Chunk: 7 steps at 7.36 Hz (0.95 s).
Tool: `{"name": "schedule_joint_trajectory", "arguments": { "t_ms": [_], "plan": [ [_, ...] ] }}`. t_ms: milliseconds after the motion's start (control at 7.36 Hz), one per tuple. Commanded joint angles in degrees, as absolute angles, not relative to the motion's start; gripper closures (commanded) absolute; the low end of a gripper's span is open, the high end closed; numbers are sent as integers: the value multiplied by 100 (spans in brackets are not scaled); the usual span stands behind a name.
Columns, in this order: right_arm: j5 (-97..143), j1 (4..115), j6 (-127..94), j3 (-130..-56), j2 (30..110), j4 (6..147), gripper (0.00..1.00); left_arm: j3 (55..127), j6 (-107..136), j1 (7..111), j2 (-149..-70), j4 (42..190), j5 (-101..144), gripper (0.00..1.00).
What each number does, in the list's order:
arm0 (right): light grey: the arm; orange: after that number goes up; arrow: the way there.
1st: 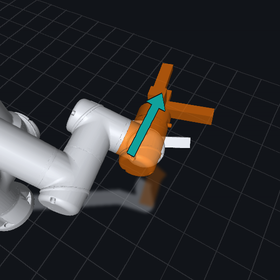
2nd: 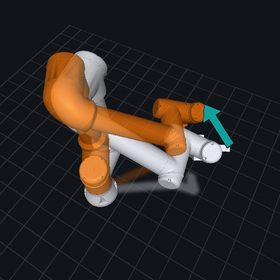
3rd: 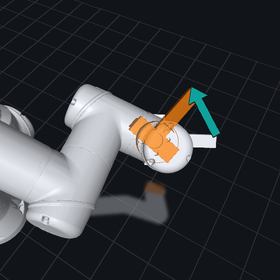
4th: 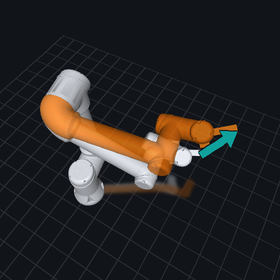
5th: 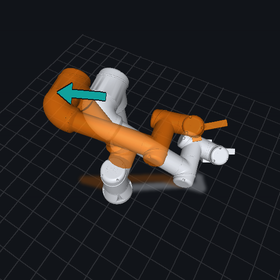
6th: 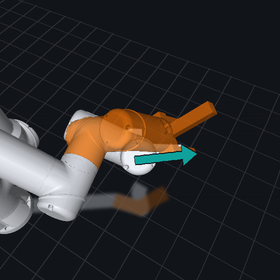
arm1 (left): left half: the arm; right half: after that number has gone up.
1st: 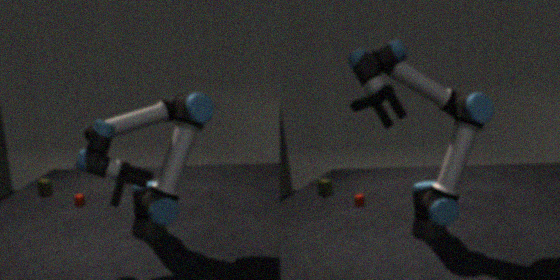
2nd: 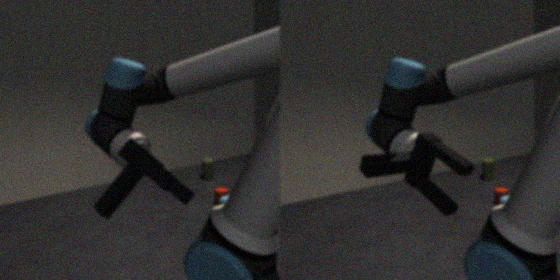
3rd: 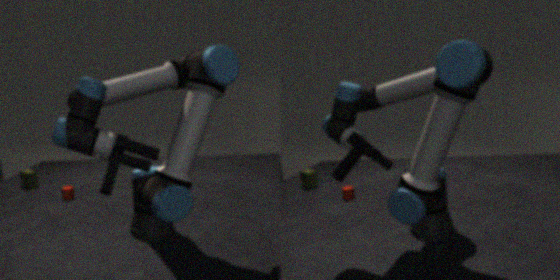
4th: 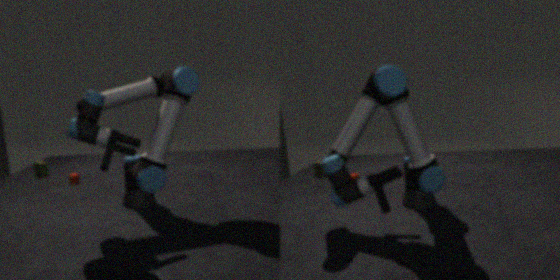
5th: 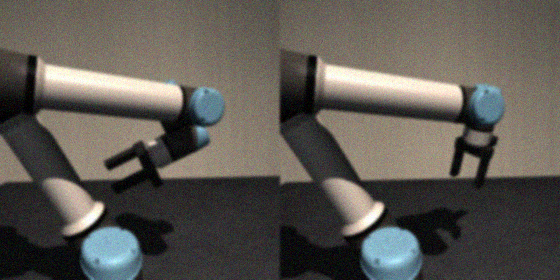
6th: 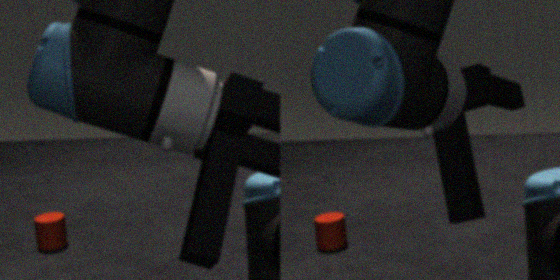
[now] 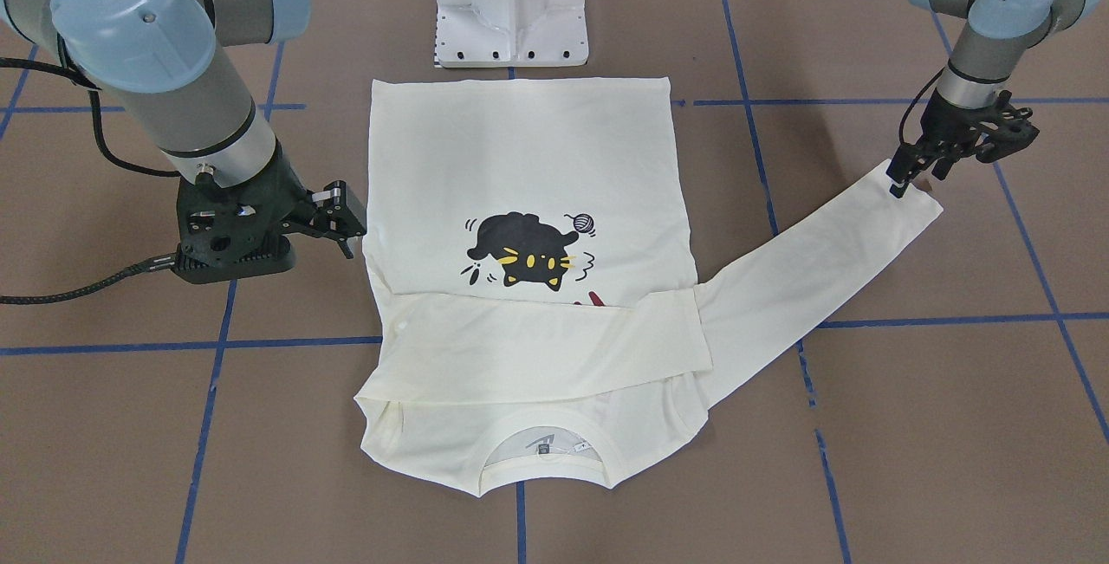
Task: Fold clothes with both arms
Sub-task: 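Grasp the other sleeve cuff with the left gripper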
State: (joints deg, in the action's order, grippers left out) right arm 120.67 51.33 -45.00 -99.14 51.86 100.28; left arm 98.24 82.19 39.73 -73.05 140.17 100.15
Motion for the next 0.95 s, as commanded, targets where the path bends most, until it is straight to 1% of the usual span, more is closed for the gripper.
{"name": "schedule_joint_trajectory", "arguments": {
  "t_ms": [0, 272, 408, 544, 680, 815],
  "plan": [
    [12067, 5133, -4500, -9914, 5194, 10028, 0, 9817, 8218, 3964, -7304, 14001, 10011, 1],
    [12067, 5133, -4500, -9914, 5194, 10028, 0, 9809, 8226, 3850, -7312, 13992, 10011, 1],
    [12067, 5142, -4500, -9914, 5194, 10028, 0, 9809, 8227, 3850, -7312, 13992, 10011, 5],
    [12067, 5142, -4500, -9914, 5194, 10037, 0, 9809, 8227, 3850, -7304, 13992, 10011, 19],
    [12067, 5142, -4500, -9914, 5194, 10037, 0, 9817, 8227, 3850, -7304, 13992, 10019, 28],
    [12067, 5150, -4500, -9914, 5194, 10037, 0, 9835, 8235, 3850, -7295, 13992, 10028, 41]
  ]
}}
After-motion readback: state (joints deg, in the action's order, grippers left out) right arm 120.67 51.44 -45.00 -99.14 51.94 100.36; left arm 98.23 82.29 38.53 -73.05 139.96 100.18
